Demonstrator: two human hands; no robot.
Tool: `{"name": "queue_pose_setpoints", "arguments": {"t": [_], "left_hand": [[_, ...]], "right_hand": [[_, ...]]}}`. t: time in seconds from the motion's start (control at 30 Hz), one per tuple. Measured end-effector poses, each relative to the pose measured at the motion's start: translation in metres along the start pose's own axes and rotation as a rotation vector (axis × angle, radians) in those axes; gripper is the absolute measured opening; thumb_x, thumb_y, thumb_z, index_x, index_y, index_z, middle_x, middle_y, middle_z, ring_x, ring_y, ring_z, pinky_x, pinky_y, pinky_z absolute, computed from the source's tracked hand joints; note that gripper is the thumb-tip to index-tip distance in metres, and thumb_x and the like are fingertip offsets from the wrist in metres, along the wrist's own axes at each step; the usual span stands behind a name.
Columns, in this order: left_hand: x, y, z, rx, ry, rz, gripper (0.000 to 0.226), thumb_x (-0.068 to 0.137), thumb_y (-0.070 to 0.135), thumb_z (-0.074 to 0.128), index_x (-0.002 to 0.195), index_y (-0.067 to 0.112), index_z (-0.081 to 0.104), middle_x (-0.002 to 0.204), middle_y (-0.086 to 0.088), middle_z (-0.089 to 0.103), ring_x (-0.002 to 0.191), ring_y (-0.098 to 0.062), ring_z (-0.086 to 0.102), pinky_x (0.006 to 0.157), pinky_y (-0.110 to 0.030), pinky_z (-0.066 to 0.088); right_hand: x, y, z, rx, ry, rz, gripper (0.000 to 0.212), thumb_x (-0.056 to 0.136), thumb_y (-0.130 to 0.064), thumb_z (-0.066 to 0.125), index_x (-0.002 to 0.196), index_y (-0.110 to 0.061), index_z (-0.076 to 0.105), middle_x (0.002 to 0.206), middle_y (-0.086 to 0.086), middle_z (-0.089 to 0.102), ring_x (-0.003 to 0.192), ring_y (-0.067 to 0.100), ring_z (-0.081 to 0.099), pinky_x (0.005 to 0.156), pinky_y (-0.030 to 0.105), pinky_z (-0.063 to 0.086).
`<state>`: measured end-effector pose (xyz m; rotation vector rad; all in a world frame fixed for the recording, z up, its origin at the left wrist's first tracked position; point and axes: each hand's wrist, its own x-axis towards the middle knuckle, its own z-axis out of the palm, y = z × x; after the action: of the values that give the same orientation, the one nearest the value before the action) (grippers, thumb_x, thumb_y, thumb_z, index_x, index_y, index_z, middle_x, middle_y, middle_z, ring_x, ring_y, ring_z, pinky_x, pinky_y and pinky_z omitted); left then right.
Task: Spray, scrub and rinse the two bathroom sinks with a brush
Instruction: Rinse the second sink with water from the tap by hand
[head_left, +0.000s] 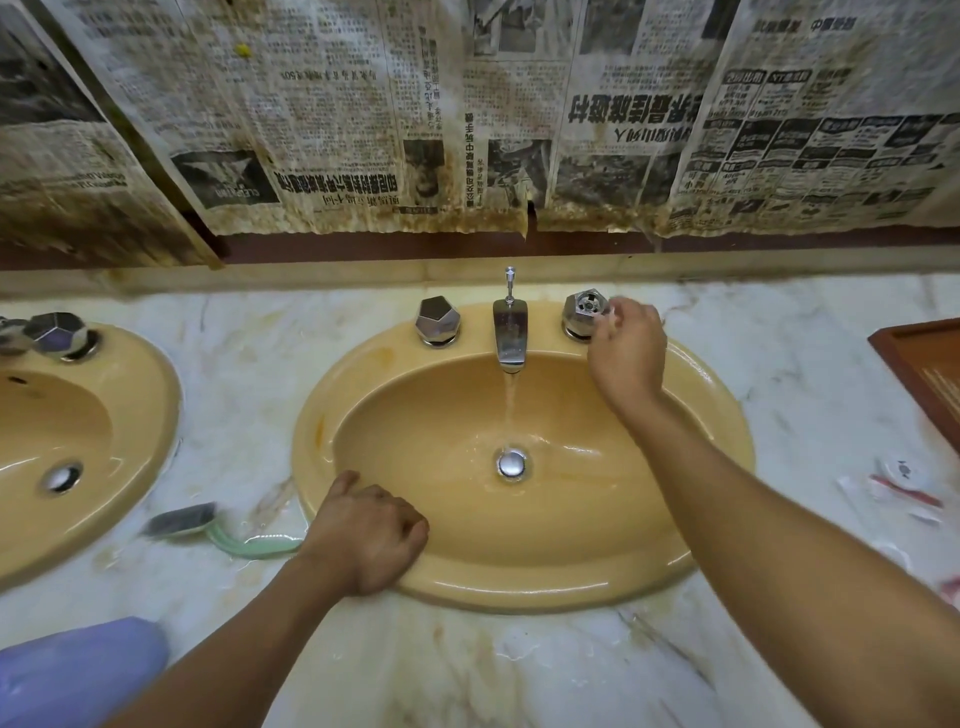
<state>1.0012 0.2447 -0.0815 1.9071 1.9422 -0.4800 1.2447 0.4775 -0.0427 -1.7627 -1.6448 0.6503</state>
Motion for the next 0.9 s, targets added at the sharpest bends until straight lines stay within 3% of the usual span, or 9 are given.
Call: {"name": "queue_pose_setpoints", "arguments": {"t": [0.03, 0.1, 0.17, 0.23, 0.37, 0.5, 0.63, 0.77, 0.9], "left_hand": [[0.004, 0.001, -0.003, -0.006, -0.043, 0.002, 0.069, 0.086, 0.054, 0.006, 0.114, 0.041, 0.068, 0.121, 0.016, 0.068, 0.122, -0.007, 0.051, 0.118, -0.042, 0.009], [0.014, 0.002, -0.008, -0.026, -0.161, 0.013, 0.055, 0.092, 0.047, 0.020, 0.124, 0.044, 0.065, 0.134, 0.013, 0.064, 0.131, -0.008, 0.048, 0.121, -0.042, 0.009], [0.026, 0.005, -0.013, -0.035, -0.289, 0.050, 0.052, 0.097, 0.040, 0.027, 0.141, 0.045, 0.054, 0.153, 0.014, 0.049, 0.143, -0.008, 0.038, 0.125, -0.044, 0.005], [0.038, 0.007, -0.015, -0.057, -0.394, 0.102, 0.055, 0.100, 0.032, 0.029, 0.154, 0.040, 0.039, 0.165, 0.013, 0.031, 0.152, -0.010, 0.026, 0.126, -0.044, 0.000], [0.070, 0.020, -0.002, 0.021, -0.501, 0.216, 0.065, 0.103, 0.023, 0.030, 0.165, 0.024, 0.010, 0.173, 0.006, -0.004, 0.158, -0.012, -0.002, 0.126, -0.048, -0.005], [0.104, 0.028, 0.021, 0.187, -0.402, 0.313, 0.069, 0.110, 0.043, 0.022, 0.162, 0.022, -0.017, 0.167, 0.005, -0.027, 0.156, -0.012, -0.020, 0.124, -0.050, -0.012], [0.142, 0.024, 0.034, 0.290, -0.229, 0.353, 0.077, 0.105, 0.063, 0.015, 0.158, 0.023, -0.024, 0.167, 0.004, -0.026, 0.153, -0.011, -0.026, 0.121, -0.044, -0.023], [0.152, 0.038, 0.039, 0.289, -0.173, 0.301, 0.077, 0.104, 0.063, 0.007, 0.161, 0.017, -0.015, 0.171, -0.003, -0.016, 0.155, -0.017, -0.024, 0.121, -0.047, -0.024], [0.150, 0.020, 0.033, 0.344, -0.162, 0.500, 0.079, 0.105, 0.063, 0.010, 0.162, 0.015, -0.015, 0.171, -0.005, -0.014, 0.157, -0.018, -0.018, 0.123, -0.047, -0.021]], "right_hand": [[-0.012, 0.006, 0.009, 0.102, 0.030, 0.120, 0.020, 0.100, -0.018, 0.054, 0.107, -0.009, 0.070, 0.114, 0.019, 0.067, 0.103, 0.031, 0.059, 0.090, 0.036, 0.044], [-0.032, 0.010, 0.025, 0.466, -0.144, 0.490, 0.026, 0.101, -0.022, 0.050, 0.087, -0.009, 0.067, 0.097, 0.025, 0.070, 0.083, 0.029, 0.062, 0.078, 0.040, 0.050], [-0.047, 0.007, 0.036, 0.891, -0.419, 0.828, 0.032, 0.108, -0.021, 0.043, 0.099, 0.002, 0.065, 0.096, 0.025, 0.069, 0.086, 0.031, 0.067, 0.076, 0.039, 0.057], [-0.055, 0.003, 0.042, 1.079, -0.568, 0.970, 0.034, 0.109, -0.015, 0.041, 0.117, 0.012, 0.060, 0.108, 0.029, 0.068, 0.096, 0.038, 0.069, 0.076, 0.043, 0.059], [-0.053, -0.004, 0.046, 1.172, -0.692, 1.000, 0.033, 0.106, -0.010, 0.043, 0.125, 0.013, 0.057, 0.101, 0.027, 0.074, 0.088, 0.037, 0.075, 0.066, 0.040, 0.064], [-0.041, -0.007, 0.044, 1.128, -0.807, 0.971, 0.032, 0.105, -0.009, 0.045, 0.120, 0.014, 0.061, 0.100, 0.027, 0.074, 0.083, 0.036, 0.077, 0.069, 0.040, 0.065], [-0.033, -0.008, 0.041, 0.951, -0.934, 0.921, 0.033, 0.105, -0.009, 0.042, 0.112, 0.014, 0.064, 0.107, 0.030, 0.072, 0.091, 0.039, 0.074, 0.077, 0.042, 0.064], [-0.026, -0.009, 0.041, 0.783, -1.007, 0.860, 0.035, 0.107, -0.012, 0.039, 0.116, 0.014, 0.062, 0.111, 0.033, 0.071, 0.101, 0.041, 0.073, 0.089, 0.044, 0.061], [-0.021, -0.016, 0.040, 0.694, -1.050, 0.840, 0.038, 0.106, -0.013, 0.038, 0.119, 0.015, 0.060, 0.113, 0.033, 0.070, 0.108, 0.042, 0.071, 0.091, 0.042, 0.060]]}}
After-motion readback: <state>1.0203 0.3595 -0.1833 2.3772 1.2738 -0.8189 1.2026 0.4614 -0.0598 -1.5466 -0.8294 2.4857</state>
